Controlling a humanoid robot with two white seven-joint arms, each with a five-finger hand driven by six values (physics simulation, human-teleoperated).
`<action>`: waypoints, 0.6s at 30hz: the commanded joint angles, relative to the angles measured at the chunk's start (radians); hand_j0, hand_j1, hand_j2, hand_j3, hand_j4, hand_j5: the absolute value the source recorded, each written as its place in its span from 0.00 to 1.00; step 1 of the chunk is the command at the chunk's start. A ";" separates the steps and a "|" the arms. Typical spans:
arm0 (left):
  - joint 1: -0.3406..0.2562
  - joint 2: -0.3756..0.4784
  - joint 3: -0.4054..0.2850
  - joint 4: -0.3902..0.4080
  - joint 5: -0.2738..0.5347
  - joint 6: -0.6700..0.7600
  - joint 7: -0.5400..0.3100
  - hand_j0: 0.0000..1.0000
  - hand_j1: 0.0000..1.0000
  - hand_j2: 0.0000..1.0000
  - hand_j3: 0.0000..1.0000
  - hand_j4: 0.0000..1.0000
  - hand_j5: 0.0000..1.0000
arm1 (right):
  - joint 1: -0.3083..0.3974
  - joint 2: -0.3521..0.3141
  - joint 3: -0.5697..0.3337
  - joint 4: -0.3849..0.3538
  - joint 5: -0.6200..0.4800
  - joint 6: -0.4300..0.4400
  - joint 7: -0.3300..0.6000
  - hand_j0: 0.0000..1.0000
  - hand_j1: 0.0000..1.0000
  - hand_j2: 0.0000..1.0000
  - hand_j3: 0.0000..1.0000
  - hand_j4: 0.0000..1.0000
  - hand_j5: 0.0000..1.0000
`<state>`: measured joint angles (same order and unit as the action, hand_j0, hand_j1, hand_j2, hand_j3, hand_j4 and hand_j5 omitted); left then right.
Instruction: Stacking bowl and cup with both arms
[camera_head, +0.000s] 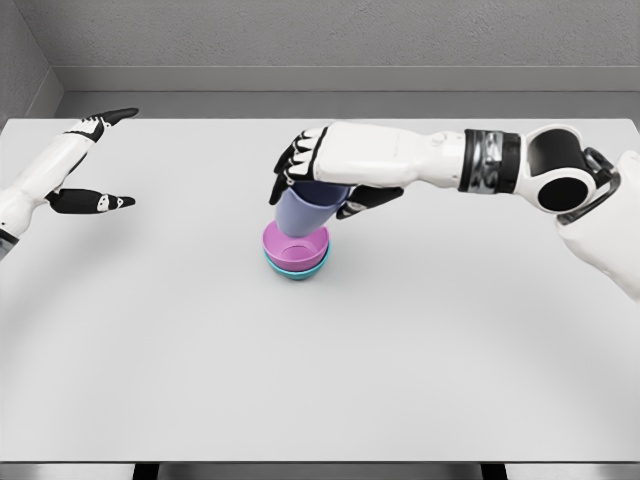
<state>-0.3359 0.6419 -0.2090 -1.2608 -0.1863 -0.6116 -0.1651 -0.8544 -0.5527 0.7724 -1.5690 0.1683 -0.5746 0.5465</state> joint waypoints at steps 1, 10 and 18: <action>0.000 -0.001 0.000 0.000 0.007 0.001 0.001 1.00 1.00 1.00 1.00 1.00 1.00 | 0.000 0.002 0.005 0.003 0.002 0.004 -0.002 0.70 0.70 0.70 0.70 0.70 0.70; 0.002 -0.001 0.000 0.000 0.007 0.001 0.001 1.00 1.00 1.00 1.00 1.00 1.00 | 0.002 0.019 0.030 0.040 0.017 0.007 -0.003 0.70 0.70 0.70 0.70 0.70 0.70; 0.002 -0.002 0.000 0.000 0.007 0.001 0.001 1.00 1.00 1.00 1.00 1.00 1.00 | 0.002 0.030 0.042 0.070 0.030 0.006 -0.003 0.70 0.70 0.70 0.70 0.70 0.70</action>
<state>-0.3344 0.6390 -0.2090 -1.2606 -0.1863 -0.6116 -0.1653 -0.8529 -0.5251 0.8123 -1.5050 0.2017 -0.5716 0.5436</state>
